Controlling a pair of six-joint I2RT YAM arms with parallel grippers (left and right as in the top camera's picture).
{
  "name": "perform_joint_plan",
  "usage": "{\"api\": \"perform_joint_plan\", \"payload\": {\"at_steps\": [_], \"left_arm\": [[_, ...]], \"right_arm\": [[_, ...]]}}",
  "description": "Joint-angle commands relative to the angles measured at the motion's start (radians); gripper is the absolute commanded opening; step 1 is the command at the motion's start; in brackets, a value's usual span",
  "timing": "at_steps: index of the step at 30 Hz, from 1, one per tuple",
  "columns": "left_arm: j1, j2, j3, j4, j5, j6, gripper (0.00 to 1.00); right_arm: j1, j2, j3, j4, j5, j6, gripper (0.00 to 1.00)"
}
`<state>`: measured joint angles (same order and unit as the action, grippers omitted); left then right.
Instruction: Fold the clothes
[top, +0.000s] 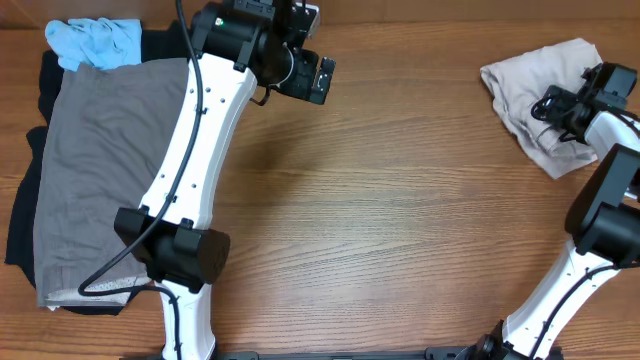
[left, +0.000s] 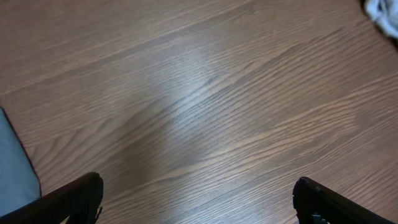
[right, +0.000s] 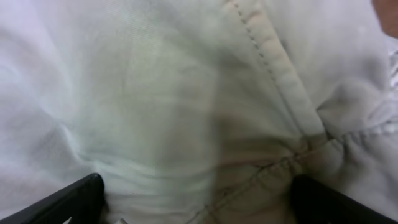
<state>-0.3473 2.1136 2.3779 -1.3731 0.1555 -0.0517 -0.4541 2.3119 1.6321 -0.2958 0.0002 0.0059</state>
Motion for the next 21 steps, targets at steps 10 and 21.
{"api": "perform_joint_plan", "payload": {"at_steps": [10,21], "left_arm": [[-0.007,0.027,0.013,0.012,-0.006,-0.017,1.0],[-0.006,0.027,0.013,0.013,-0.005,-0.017,1.0]], "right_arm": [[0.126,0.212,-0.054,0.154,-0.103,0.471,1.0],[0.231,0.212,-0.053,0.221,-0.093,0.605,1.0]]}}
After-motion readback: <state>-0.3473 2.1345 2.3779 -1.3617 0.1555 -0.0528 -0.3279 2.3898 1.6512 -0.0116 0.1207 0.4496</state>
